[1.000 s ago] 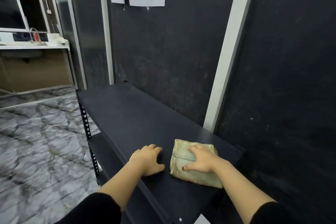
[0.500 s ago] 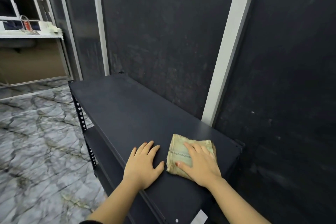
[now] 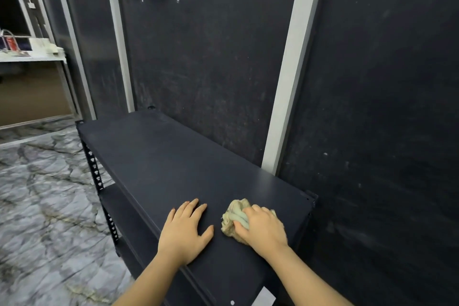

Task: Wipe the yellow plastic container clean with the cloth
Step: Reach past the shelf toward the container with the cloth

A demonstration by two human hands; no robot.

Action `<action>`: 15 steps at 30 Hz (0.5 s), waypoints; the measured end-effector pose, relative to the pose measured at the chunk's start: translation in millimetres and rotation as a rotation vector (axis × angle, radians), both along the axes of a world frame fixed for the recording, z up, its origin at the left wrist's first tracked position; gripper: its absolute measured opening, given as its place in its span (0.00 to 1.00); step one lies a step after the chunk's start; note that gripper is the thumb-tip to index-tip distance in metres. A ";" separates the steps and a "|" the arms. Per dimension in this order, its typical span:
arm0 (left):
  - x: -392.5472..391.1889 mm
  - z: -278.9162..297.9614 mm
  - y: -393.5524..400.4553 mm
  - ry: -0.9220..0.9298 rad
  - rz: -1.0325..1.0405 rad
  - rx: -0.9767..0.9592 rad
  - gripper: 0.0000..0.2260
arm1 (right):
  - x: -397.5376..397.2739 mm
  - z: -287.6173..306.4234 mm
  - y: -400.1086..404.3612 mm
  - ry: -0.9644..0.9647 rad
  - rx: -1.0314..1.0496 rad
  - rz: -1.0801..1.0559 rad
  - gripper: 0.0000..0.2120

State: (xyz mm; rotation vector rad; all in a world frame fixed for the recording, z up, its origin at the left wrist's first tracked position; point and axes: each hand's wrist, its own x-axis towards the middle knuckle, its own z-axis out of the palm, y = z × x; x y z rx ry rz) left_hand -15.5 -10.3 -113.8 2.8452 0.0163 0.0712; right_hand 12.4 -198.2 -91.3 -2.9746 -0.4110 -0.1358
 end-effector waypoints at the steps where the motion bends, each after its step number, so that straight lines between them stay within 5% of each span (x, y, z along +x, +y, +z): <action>1: -0.5 0.8 0.3 -0.002 0.000 0.000 0.33 | -0.4 1.5 -0.1 0.010 0.017 -0.003 0.20; 5: -2.4 2.8 2.4 0.011 0.003 -0.010 0.37 | -3.8 7.9 -1.0 0.032 0.117 0.000 0.19; 15: -1.6 8.2 -0.7 0.052 -0.030 0.011 0.29 | -18.0 18.7 -20.2 0.092 0.235 -0.072 0.23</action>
